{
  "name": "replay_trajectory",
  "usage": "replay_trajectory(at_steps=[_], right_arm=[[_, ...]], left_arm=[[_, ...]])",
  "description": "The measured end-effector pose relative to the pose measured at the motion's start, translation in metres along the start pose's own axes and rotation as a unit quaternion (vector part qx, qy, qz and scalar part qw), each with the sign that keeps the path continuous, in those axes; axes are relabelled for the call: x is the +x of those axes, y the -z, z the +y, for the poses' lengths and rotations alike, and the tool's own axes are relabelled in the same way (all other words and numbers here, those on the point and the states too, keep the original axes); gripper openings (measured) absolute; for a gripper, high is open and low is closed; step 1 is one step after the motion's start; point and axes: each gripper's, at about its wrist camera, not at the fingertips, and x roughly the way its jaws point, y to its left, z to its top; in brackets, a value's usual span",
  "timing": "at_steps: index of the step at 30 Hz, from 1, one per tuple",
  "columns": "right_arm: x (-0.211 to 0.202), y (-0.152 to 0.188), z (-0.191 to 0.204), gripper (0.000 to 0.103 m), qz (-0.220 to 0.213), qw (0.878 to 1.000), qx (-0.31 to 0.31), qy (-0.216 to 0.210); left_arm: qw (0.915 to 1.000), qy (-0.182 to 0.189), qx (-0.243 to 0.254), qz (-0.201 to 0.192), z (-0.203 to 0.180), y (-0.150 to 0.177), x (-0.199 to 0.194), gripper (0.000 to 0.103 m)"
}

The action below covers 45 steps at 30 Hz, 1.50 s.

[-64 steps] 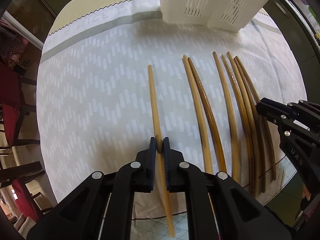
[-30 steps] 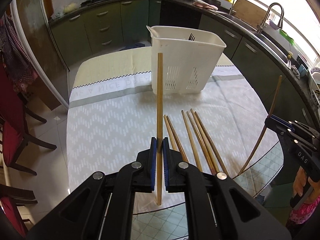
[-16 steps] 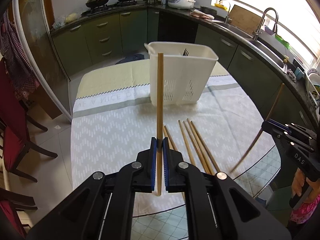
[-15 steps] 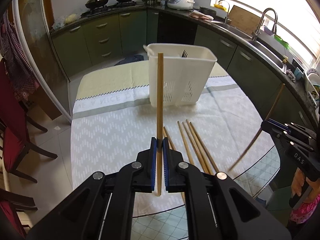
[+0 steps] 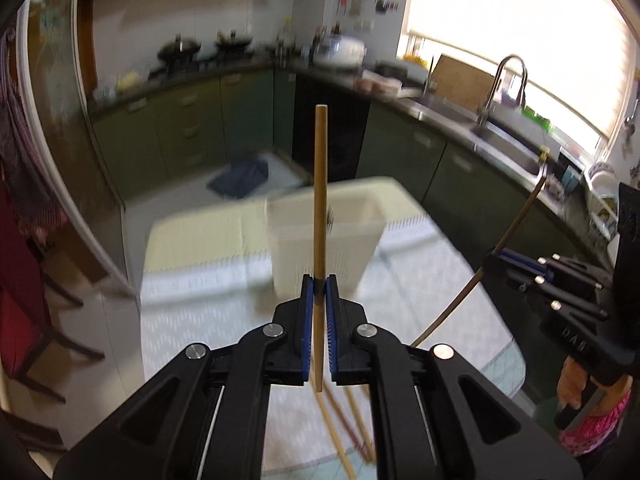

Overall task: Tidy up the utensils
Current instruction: 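Lift both chopsticks upright over the basket and open both tools to drop them in, then bring both open tools back to the remaining chopsticks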

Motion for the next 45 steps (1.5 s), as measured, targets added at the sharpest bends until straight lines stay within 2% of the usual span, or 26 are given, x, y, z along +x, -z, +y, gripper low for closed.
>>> replay_trajectory(at_steps=[4, 9, 11, 14, 17, 21, 28, 33, 36, 38, 41, 45], right_arm=[[-0.008, -0.046, 0.001, 0.007, -0.042, 0.999, 0.003, -0.003], [-0.003, -0.093, 0.001, 0.007, -0.087, 0.996, 0.012, -0.004], [0.007, -0.108, -0.001, 0.007, -0.099, 0.995, 0.015, 0.006], [0.029, -0.119, -0.003, 0.007, -0.099, 0.995, 0.015, 0.018], [0.065, -0.119, -0.009, 0.007, -0.074, 0.997, 0.013, 0.030], [0.112, -0.107, -0.018, 0.007, -0.027, 0.999, 0.014, 0.035], [0.149, -0.084, -0.020, 0.007, 0.019, 0.999, 0.005, 0.037], [0.146, -0.078, -0.018, 0.007, 0.020, 0.999, 0.004, 0.037], [0.130, -0.074, -0.017, 0.007, 0.011, 0.999, 0.011, 0.028], [0.114, -0.069, -0.015, 0.016, 0.002, 1.000, 0.012, 0.022], [0.087, -0.047, -0.013, 0.018, 0.002, 1.000, 0.009, 0.010], [0.063, -0.004, -0.014, 0.018, 0.025, 1.000, 0.001, 0.007]], left_arm=[[0.9981, 0.007, 0.002, -0.061, -0.006, -0.041, -0.013, 0.006], [0.9895, -0.010, 0.009, -0.144, -0.009, -0.082, -0.009, 0.006], [0.9860, -0.019, 0.010, -0.165, -0.008, -0.089, 0.003, 0.006], [0.9848, -0.025, 0.009, -0.172, -0.005, -0.093, 0.030, 0.006], [0.9886, -0.030, 0.000, -0.147, 0.002, -0.091, 0.065, 0.006], [0.9950, -0.037, -0.011, -0.092, 0.010, -0.084, 0.104, 0.006], [0.9983, -0.041, -0.004, -0.040, 0.014, -0.068, 0.125, 0.006], [0.9987, -0.042, 0.001, -0.030, 0.007, -0.059, 0.122, 0.006], [0.9990, -0.037, 0.001, -0.027, 0.006, -0.055, 0.114, 0.007], [0.9990, -0.035, 0.003, -0.027, 0.004, -0.052, 0.104, 0.011], [0.9994, -0.028, -0.003, -0.022, 0.003, -0.041, 0.089, 0.023], [0.9995, -0.022, -0.012, 0.021, 0.004, -0.011, 0.079, 0.024]])
